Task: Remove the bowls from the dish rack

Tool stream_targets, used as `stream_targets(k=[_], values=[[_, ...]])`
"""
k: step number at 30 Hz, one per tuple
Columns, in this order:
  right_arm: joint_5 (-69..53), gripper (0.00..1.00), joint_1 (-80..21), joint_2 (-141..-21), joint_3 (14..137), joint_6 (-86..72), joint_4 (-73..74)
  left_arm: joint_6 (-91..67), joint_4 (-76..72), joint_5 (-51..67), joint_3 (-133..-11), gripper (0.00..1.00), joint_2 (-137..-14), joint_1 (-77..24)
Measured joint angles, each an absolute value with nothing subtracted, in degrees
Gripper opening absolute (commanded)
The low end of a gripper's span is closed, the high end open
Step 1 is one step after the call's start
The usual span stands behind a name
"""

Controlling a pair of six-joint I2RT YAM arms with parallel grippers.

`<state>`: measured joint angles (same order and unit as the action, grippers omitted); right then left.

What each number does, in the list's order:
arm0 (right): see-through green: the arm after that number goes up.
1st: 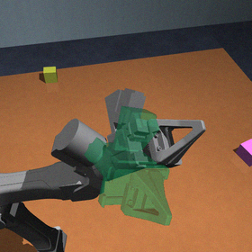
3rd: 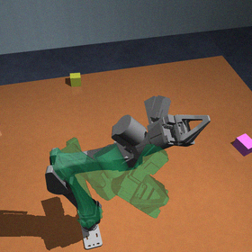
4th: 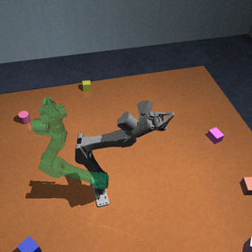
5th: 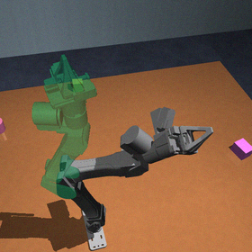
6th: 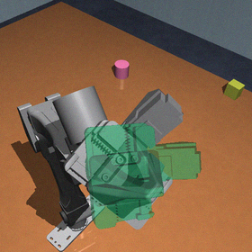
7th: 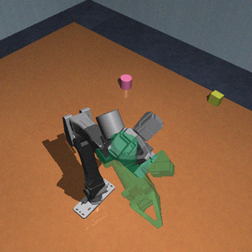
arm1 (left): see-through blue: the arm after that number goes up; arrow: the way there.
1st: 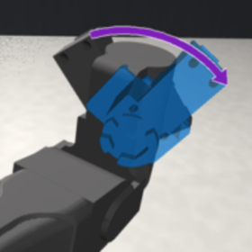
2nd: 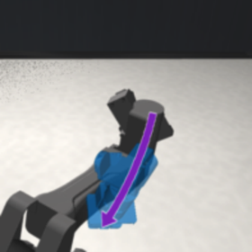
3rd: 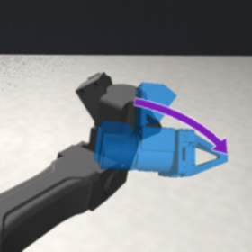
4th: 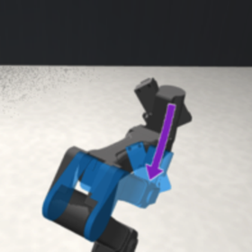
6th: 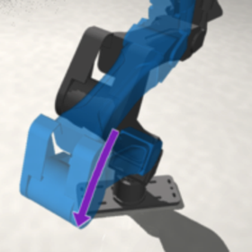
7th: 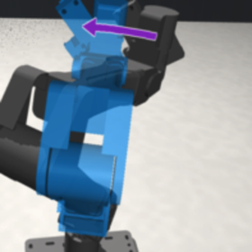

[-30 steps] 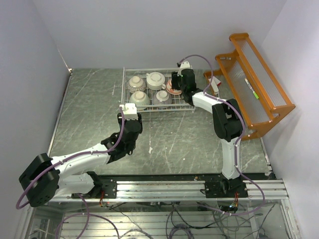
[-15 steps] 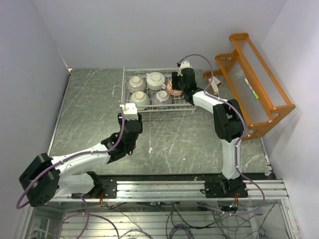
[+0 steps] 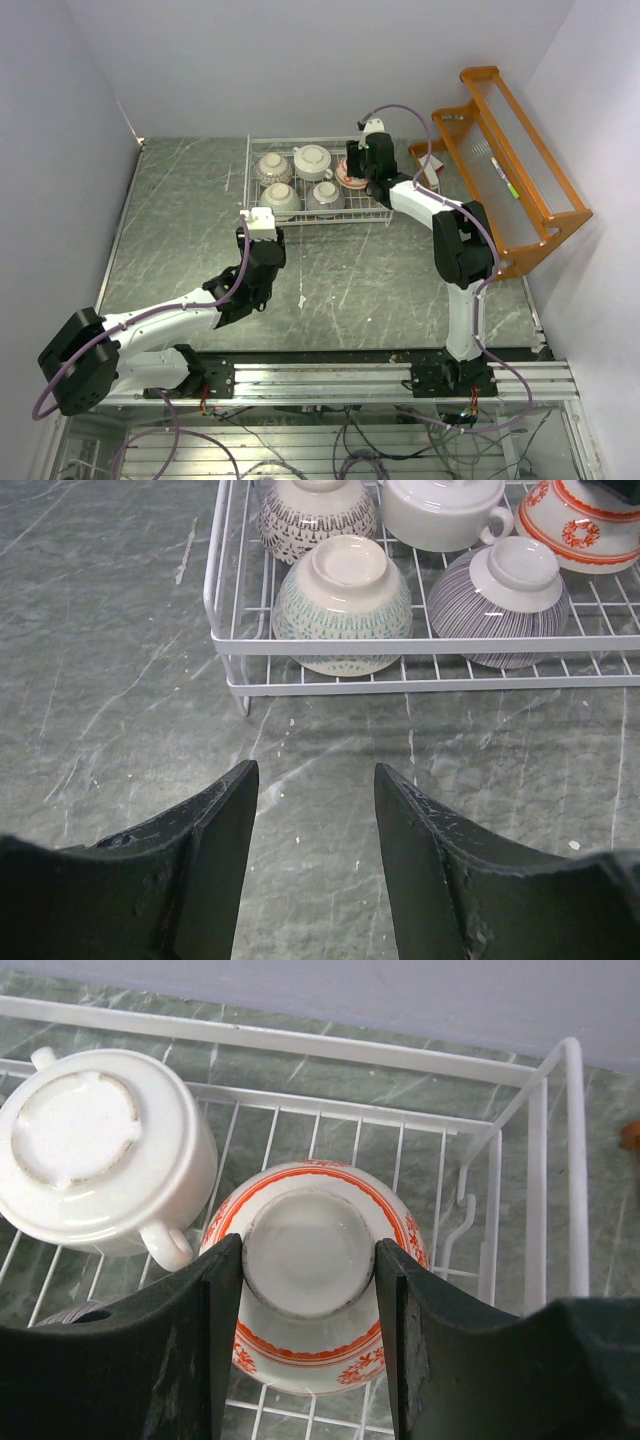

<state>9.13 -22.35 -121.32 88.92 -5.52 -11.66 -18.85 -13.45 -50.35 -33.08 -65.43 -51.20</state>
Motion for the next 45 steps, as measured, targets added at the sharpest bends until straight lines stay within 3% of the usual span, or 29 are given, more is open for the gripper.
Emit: stream_targets(k=[10, 22, 32, 45], values=[[9.8, 0.0, -22.3, -116.8, 87.7, -5.5, -11.7, -18.9, -13.5, -50.2, -33.1, 0.61, -65.1, -51.2], [8.4, 0.0, -22.4, -101.5, 75.4, -8.8, -13.9, -18.6, -13.6, -45.3, -33.1, 0.67, -65.2, -50.7], [5.8, 0.0, -22.9, -84.4, 57.7, -14.6, -16.2, -18.9, -18.7, -28.6, -32.2, 0.71, -64.9, -48.0], [0.2, 0.0, -23.0, -69.1, 44.0, -21.9, -19.9, -28.4, -37.3, 5.0, -26.1, 0.82, -68.8, -37.8]])
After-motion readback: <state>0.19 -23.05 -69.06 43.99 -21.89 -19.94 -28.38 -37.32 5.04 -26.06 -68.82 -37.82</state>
